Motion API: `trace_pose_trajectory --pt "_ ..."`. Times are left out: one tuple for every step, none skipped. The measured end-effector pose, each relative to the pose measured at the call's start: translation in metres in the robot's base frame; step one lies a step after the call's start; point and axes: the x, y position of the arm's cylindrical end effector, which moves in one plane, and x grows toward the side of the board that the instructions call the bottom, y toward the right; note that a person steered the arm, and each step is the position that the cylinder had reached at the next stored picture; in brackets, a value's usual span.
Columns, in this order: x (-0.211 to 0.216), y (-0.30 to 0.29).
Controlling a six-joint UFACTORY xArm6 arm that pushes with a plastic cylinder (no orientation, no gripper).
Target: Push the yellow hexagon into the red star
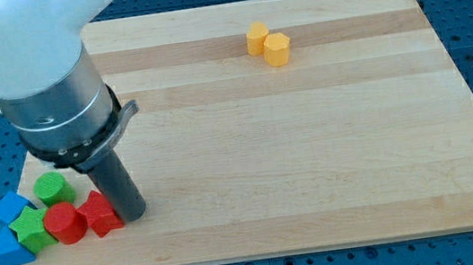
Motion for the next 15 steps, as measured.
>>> trace_pose_trajectory --pt "0.013 -0.009" --pt "0.033 -0.013" --pt "0.039 -0.008" --pt "0.011 0.071" --pt "-0.062 0.144" --pt "-0.135 0.222" --pt "-0.227 0.27" --pt "-0.272 0.268" --pt "-0.245 0.246" --pt "-0.212 0.217" --pt "-0.224 0.184" --pt "-0.255 0.152" --pt "-0.25 0.103" --pt "-0.221 0.063" --pt "-0.201 0.095"
